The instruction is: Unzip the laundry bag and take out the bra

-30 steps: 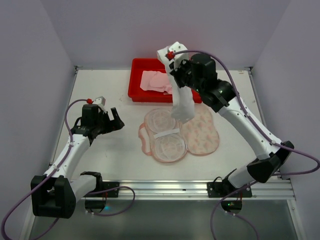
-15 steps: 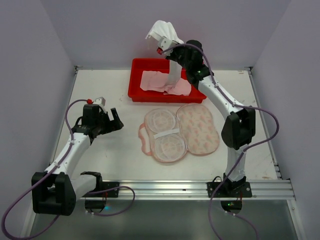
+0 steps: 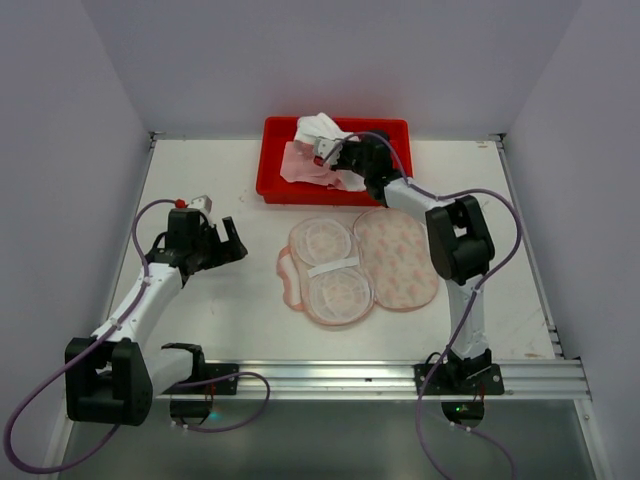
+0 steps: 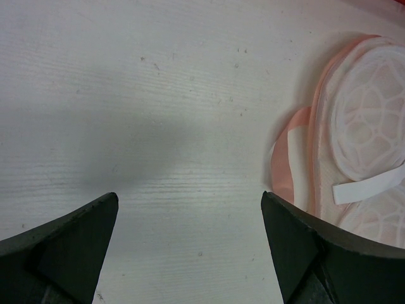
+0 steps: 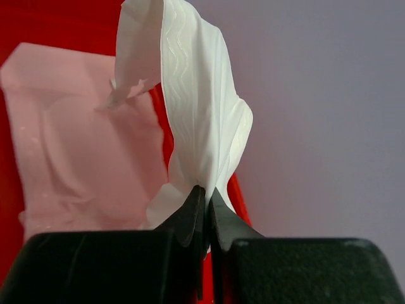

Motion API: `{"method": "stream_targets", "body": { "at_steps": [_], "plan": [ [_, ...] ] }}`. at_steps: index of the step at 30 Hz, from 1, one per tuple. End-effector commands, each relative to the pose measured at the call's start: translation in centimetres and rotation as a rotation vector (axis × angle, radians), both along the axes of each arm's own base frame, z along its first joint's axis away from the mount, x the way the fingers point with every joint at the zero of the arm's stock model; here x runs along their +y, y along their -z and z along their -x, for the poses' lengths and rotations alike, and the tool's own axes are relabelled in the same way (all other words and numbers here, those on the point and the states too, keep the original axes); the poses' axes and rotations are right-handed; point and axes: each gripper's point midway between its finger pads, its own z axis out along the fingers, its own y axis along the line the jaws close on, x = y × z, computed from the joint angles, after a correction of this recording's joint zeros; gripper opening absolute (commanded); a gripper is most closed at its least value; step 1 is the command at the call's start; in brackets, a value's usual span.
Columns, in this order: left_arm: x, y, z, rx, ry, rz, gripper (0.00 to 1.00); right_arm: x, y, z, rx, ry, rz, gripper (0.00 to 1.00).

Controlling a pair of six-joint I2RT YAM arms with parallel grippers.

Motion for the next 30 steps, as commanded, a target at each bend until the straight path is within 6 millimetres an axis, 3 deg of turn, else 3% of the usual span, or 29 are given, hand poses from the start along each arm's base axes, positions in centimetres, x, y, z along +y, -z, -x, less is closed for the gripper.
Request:
{"method": "stream_targets", "body": {
  "at_steps": [1,3,5,6,7,9,10,11,12,15,16,18,19,20,23,24,26,27,28,29,30],
  "plan": [
    [0.2,-0.7,-0.8,-0.042,0.014,-0.006,0.98,1.6,-5.0,2.1,-0.108,-0.108,-0.025,0.00],
    [0.1,-0.7,-0.7,-0.041,0.020,-0.001,0.98,2.0,-3.5,2.4,-0.064,-0.119,-0.007,0.00],
    [0.1,-0.8,-0.8,-0.044,0.019,-0.002,0.98,2.3,-2.9,2.4,-0.050,-0.117,-0.019,0.08],
    [0.1,-0.9,-0.8,-0.048,0.018,-0.001,0.98,2.3,-2.7,2.4,-0.047,-0.105,-0.026,0.16],
    [0.1,-0.9,-0.8,-0.050,0.017,-0.002,0.98,2.6,-2.9,2.6,-0.047,-0.106,-0.038,0.38],
    [0.1,-1.0,-0.8,-0.053,0.016,-0.003,0.98,2.6,-4.2,3.0,-0.050,-0.093,-0.055,0.48],
    [0.1,-1.1,-0.8,-0.056,0.016,-0.003,0.98,2.4,-4.8,3.1,-0.049,-0.069,-0.062,0.57],
    [0.1,-1.1,-0.8,-0.057,0.018,0.000,0.98,2.4,-5.2,3.5,-0.017,-0.065,-0.082,0.61],
    [0.1,-1.2,-0.8,-0.060,0.019,0.001,0.98,2.0,-7.6,4.5,-0.029,-0.070,-0.106,0.63],
    [0.0,-1.6,-0.8,-0.075,0.023,0.006,0.98,1.4,-9.7,6.7,0.070,-0.055,-0.200,0.72],
    [0.0,-1.8,-0.8,-0.083,0.022,0.007,0.98,0.7,-12.4,7.8,0.074,-0.037,-0.256,0.75],
    [0.0,-2.0,-0.8,-0.089,0.021,0.008,0.98,-0.9,-13.0,8.9,0.176,0.058,-0.360,0.80],
    [-0.1,-2.2,-0.9,-0.097,0.023,0.009,0.98,-2.1,-15.0,9.6,0.189,0.118,-0.432,0.88],
    [0.0,-2.2,-0.9,-0.098,0.022,0.009,0.98,-2.8,-14.9,10.0,0.281,0.195,-0.540,0.91],
    [-0.1,-2.6,-0.9,-0.112,0.023,0.011,0.98,-7.3,-13.4,11.3,0.449,0.515,-0.687,0.94],
    [0.0,-2.6,-0.9,-0.113,0.023,0.012,0.98,-8.7,-10.7,12.6,0.536,0.607,-0.652,0.95],
    [-0.1,-2.8,-0.9,-0.121,0.023,0.014,0.98,-10.1,-8.7,14.8,0.662,0.711,-0.750,0.95],
    [-0.1,-2.8,-0.9,-0.120,0.022,0.014,0.98,-11.0,-5.9,15.9,0.724,0.774,-0.757,0.95],
    [-0.1,-2.8,-0.8,-0.122,0.023,0.013,0.98,-12.1,-4.6,16.6,0.760,0.826,-0.798,0.95],
    [-0.1,-2.7,-0.8,-0.119,0.025,0.015,0.98,-12.8,-4.7,17.6,0.794,0.861,-0.897,0.95],
    [-0.2,-2.7,-0.8,-0.119,0.027,0.015,0.98,-13.9,-1.4,19.0,0.857,0.930,-0.907,0.95]
  ]
}}
